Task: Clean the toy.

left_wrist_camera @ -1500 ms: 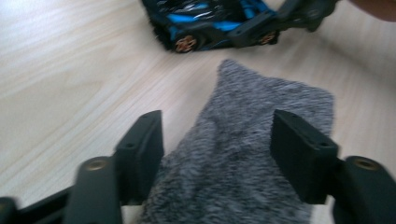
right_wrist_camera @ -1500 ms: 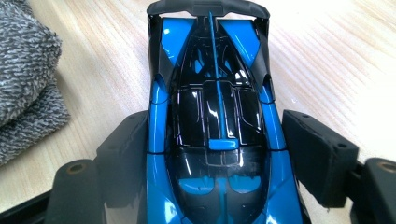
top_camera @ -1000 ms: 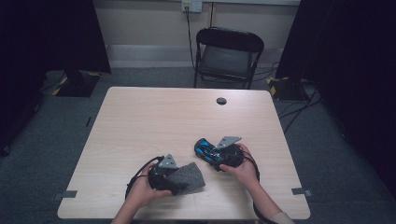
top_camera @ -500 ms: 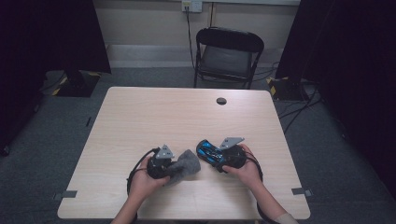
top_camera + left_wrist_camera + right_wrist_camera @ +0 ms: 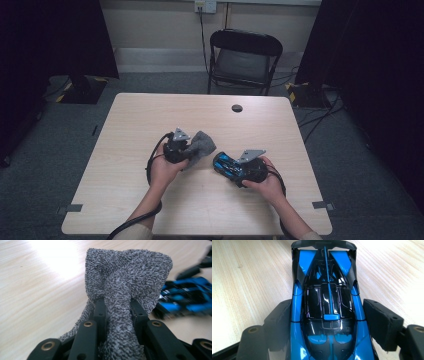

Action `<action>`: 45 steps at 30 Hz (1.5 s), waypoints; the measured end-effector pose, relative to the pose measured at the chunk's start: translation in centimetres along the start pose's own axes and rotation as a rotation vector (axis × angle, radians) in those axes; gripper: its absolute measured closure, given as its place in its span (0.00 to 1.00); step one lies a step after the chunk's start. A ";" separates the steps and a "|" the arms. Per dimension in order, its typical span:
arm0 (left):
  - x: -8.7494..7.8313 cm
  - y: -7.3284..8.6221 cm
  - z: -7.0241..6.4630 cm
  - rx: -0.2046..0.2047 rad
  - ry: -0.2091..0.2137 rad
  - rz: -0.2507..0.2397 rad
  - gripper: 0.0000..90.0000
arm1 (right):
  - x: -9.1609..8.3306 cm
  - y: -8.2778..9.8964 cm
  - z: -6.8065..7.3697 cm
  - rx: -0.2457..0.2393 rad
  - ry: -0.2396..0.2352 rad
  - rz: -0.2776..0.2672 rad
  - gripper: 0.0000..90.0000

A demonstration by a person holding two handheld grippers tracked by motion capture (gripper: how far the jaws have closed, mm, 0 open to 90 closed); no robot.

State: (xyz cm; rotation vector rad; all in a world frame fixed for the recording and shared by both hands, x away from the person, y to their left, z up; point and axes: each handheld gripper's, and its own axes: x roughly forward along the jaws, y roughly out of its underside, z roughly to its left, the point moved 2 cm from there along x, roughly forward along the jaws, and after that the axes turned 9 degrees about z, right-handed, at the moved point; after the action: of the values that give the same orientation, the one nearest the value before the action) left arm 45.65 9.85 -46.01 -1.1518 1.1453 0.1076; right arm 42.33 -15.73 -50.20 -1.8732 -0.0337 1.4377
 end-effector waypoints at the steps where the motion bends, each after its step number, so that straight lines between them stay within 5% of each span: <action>1: 0.6 -0.3 0.0 -0.003 -0.018 0.007 0.80 | 0.0 0.0 0.0 0.001 -0.001 -0.003 0.29; 3: 1.8 -0.7 -0.1 -0.006 -0.040 0.027 0.80 | 0.0 0.0 0.0 0.001 -0.001 0.000 0.29; 7: 4.2 -0.7 -0.8 -0.034 -0.012 0.076 0.80 | 0.0 0.0 0.0 0.002 -0.002 -0.003 0.29; 10: 5.1 -0.2 -2.0 0.020 0.017 0.102 0.80 | 0.0 -0.1 0.0 0.004 0.002 0.000 0.29; 28: 0.8 2.5 -3.1 0.116 0.162 0.162 0.81 | 0.3 -0.4 0.2 0.015 0.005 -0.001 0.29; 31: 0.2 3.0 -2.7 0.119 0.150 0.167 0.81 | 0.3 -0.3 0.2 0.014 0.006 -0.007 0.29; 38: -0.5 1.5 -0.7 0.056 0.049 0.051 0.81 | 0.4 -0.3 0.2 0.014 0.007 -0.015 0.29; 45: 1.8 -0.7 -0.2 0.035 0.004 0.042 0.80 | 0.4 -0.3 0.1 0.014 0.003 -0.019 0.29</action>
State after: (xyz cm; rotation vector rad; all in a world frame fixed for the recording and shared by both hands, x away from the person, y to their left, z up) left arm 46.73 8.53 -46.88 -1.0975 1.1706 0.1168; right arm 42.48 -15.28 -50.37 -1.8592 -0.0402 1.4186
